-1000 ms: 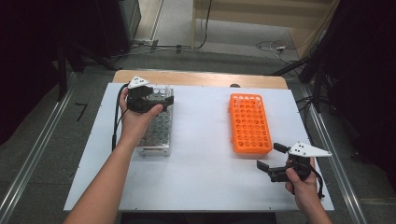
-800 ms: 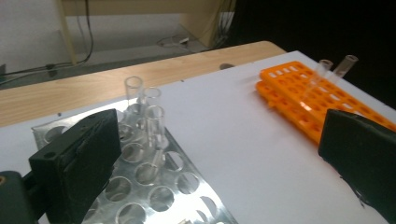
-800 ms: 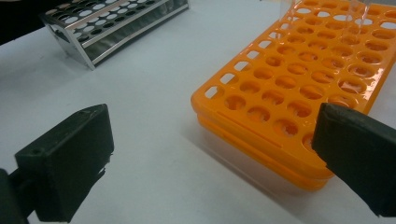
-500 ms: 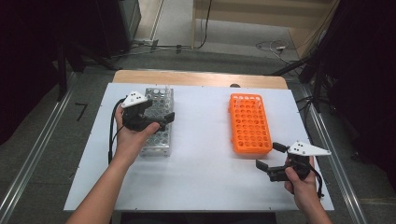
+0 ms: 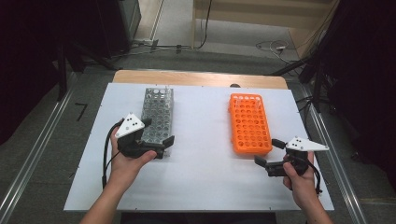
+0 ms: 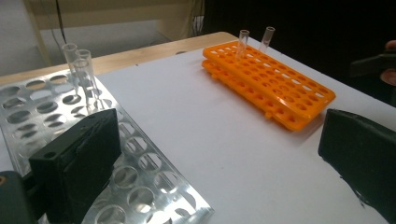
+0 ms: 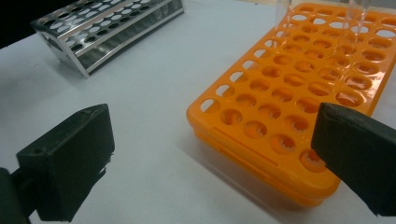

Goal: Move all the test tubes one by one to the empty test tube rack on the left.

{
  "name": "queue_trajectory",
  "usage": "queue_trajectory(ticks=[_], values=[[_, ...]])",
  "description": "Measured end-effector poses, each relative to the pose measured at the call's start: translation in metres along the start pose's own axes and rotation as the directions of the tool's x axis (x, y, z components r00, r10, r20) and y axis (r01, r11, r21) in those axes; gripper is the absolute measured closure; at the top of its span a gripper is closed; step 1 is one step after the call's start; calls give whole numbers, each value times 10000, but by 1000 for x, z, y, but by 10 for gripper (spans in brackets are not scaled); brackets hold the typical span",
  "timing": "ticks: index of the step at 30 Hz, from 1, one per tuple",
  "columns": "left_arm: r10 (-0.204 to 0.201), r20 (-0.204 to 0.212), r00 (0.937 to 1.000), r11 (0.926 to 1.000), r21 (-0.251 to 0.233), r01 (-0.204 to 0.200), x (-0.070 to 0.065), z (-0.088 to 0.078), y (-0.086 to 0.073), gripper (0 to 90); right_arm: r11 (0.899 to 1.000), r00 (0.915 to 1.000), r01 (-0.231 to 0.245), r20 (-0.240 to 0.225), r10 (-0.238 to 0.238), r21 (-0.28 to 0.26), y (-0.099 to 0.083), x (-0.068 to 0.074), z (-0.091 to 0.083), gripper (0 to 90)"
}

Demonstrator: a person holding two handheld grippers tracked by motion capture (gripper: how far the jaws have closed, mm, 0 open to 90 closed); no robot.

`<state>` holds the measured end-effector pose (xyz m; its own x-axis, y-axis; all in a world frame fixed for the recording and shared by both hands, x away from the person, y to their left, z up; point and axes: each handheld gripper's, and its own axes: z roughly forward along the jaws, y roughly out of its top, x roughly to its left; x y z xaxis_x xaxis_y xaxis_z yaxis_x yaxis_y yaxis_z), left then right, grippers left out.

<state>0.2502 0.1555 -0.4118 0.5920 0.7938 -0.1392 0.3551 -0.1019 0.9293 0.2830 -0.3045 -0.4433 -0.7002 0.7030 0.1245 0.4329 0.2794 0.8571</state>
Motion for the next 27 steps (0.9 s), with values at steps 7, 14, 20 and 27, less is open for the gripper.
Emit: queue_trajectory(ticks=[7, 14, 20, 27], values=[[5, -71, 10000, 9999, -102, -6, -9, -14, -19, 0, 9997, 9996, -212, 160, 213, -114, 13, -11, 6, 0], [-106, 6, 9999, 9999, -48, 106, -14, -22, -41, 0, 9998, 9989, -221, 410, 220, 26, 30, -24, 22, 29], [-213, 78, 9997, 9998, -19, 213, -15, -27, -51, 0, 9995, 9984, -314, 478, 310, 82, 43, -38, 37, 29], [-397, -65, 9992, 9992, -71, 397, -10, -28, -53, 0, 9984, 9967, -518, 636, 503, 220, 59, -51, 55, 61]])
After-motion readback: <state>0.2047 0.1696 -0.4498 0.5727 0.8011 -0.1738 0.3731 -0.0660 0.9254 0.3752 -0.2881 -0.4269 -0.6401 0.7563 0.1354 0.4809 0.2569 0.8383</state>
